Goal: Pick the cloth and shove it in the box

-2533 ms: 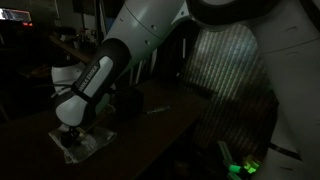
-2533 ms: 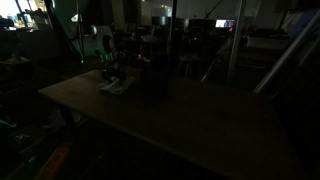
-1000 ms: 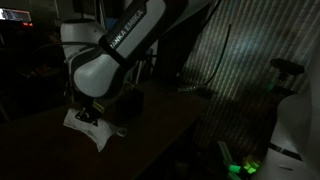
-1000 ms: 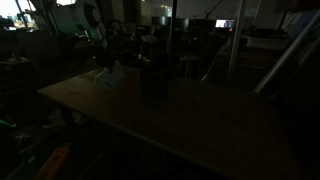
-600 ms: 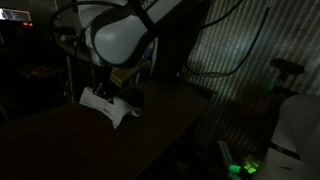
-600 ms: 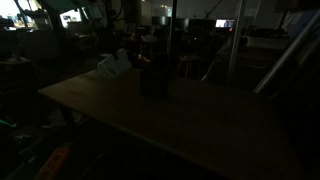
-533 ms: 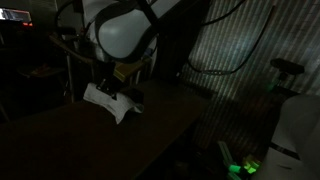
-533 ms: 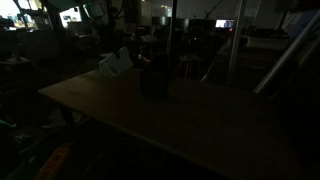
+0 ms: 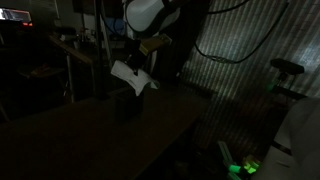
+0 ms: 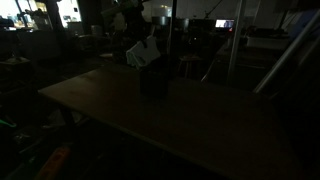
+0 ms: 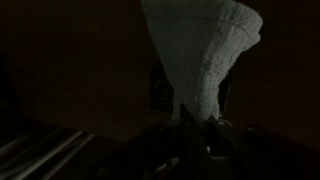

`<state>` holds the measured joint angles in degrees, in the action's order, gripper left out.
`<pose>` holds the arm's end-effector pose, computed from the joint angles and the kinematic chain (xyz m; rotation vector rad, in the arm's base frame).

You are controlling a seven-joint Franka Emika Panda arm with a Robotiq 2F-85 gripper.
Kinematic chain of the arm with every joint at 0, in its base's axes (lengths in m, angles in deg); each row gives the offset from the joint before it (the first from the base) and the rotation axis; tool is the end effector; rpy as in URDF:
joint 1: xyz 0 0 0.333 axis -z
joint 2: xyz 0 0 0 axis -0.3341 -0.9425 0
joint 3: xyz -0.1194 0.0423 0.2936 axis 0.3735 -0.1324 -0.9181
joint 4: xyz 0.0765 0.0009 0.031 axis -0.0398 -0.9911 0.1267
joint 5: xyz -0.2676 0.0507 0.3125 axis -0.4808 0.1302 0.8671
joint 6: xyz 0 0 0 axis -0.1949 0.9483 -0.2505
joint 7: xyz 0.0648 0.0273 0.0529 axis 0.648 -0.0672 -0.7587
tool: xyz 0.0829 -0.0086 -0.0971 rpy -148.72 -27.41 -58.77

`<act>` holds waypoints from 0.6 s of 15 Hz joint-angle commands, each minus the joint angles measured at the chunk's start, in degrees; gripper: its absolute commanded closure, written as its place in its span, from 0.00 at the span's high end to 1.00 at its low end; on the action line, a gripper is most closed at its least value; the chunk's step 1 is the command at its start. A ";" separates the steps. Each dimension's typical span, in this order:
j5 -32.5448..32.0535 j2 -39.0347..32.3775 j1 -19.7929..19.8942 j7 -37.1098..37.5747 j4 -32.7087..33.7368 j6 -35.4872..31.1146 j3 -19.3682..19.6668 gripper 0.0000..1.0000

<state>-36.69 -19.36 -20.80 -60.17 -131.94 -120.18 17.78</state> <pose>0.5627 0.0082 0.4116 2.8382 0.1865 0.3079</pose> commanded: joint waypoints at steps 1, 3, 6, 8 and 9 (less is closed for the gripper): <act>1.11 -5.17 1.23 -4.75 7.62 0.64 0.64 0.12; 1.57 -8.35 1.26 -6.25 11.08 0.69 0.55 0.12; 3.11 -13.30 0.95 -8.59 15.84 0.26 0.40 0.12; 4.33 -16.27 0.94 -10.03 18.51 0.12 0.36 0.12; 4.96 -17.49 0.96 -10.59 19.35 0.04 0.36 0.12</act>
<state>-34.22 -32.10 -19.74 -67.54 -118.19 -120.25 18.14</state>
